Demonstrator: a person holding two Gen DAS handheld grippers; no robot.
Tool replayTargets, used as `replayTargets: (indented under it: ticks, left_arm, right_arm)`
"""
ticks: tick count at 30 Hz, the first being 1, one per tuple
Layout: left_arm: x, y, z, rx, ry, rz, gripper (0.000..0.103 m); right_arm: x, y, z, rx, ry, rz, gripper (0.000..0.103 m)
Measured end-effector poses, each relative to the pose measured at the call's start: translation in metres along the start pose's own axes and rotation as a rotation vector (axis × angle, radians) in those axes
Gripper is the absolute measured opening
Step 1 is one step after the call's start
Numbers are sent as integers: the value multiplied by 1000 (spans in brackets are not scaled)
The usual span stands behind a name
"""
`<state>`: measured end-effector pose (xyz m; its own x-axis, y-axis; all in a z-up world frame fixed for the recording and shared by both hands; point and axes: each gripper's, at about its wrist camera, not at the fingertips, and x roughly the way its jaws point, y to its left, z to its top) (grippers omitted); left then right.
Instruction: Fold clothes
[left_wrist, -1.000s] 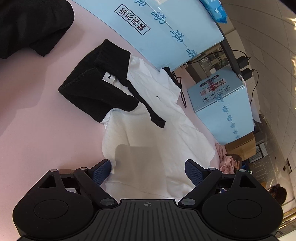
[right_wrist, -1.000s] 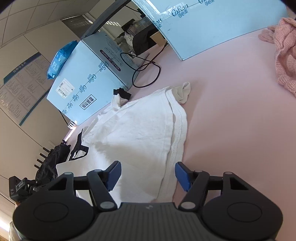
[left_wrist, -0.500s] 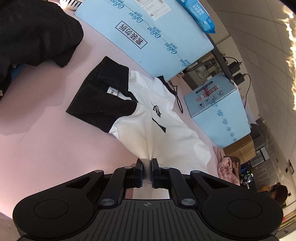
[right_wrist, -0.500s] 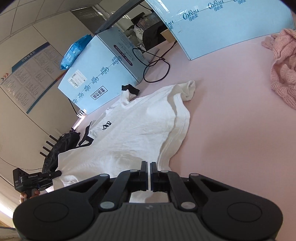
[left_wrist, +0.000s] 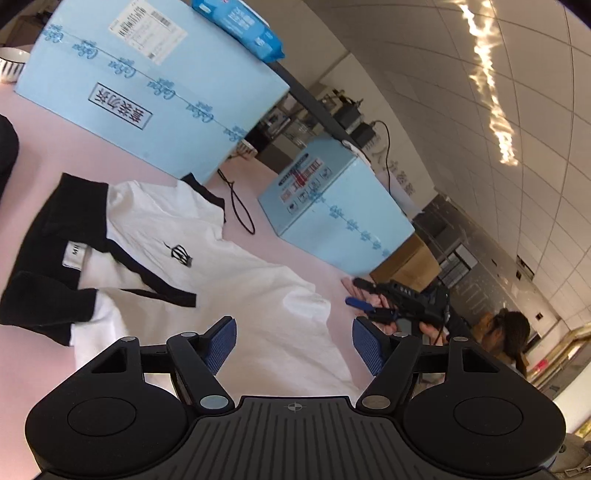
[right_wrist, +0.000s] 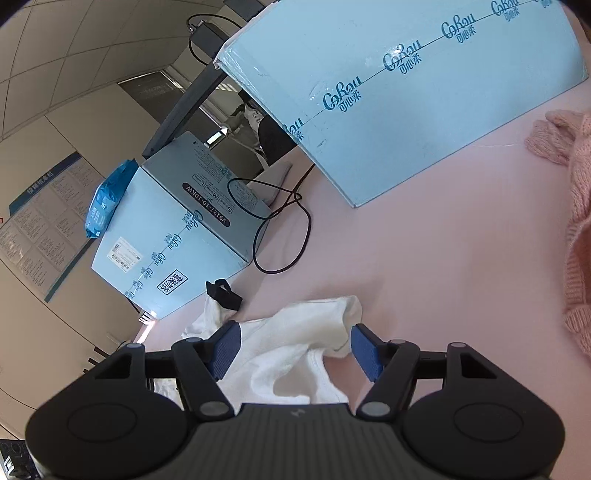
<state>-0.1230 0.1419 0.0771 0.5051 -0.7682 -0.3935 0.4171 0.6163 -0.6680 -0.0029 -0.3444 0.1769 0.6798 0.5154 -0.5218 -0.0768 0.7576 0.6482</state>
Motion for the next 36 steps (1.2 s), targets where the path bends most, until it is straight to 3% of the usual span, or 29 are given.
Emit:
replayTargets:
  ticks: [1, 3, 9, 13, 14, 17, 21, 25, 30, 33, 36]
  left_arm:
    - [17, -1, -1, 7, 48, -3, 70]
    - [46, -1, -4, 26, 130, -6, 70]
    - [83, 16, -10, -5, 214, 21, 72]
    - [81, 32, -18, -37, 192, -15, 73]
    - [80, 34, -18, -51, 188, -26, 73]
    - [78, 39, -15, -78, 185, -47, 73]
    - [82, 30, -4, -29, 182, 5, 73]
    - [91, 22, 4, 14, 158, 19, 74]
    - [108, 14, 10, 58, 162, -1, 77]
    - [118, 14, 12, 50, 171, 4, 77]
    - [119, 17, 10, 36, 177, -1, 77]
  right_arm:
    - [13, -2, 4, 34, 20, -26, 56]
    - [34, -3, 7, 81, 51, -62, 54]
    - [71, 5, 7, 64, 93, -100, 49]
    - [84, 15, 9, -10, 72, -193, 6]
    - [86, 16, 10, -23, 62, -212, 4]
    - [90, 23, 14, -79, 9, -227, 2]
    - [87, 38, 27, -130, -99, -213, 2]
    - [81, 40, 39, -77, -161, -211, 2]
    - [80, 23, 51, -87, -273, -297, 0]
    - [86, -1, 56, -4, -226, -274, 0]
    - [73, -13, 52, 56, -206, -158, 9]
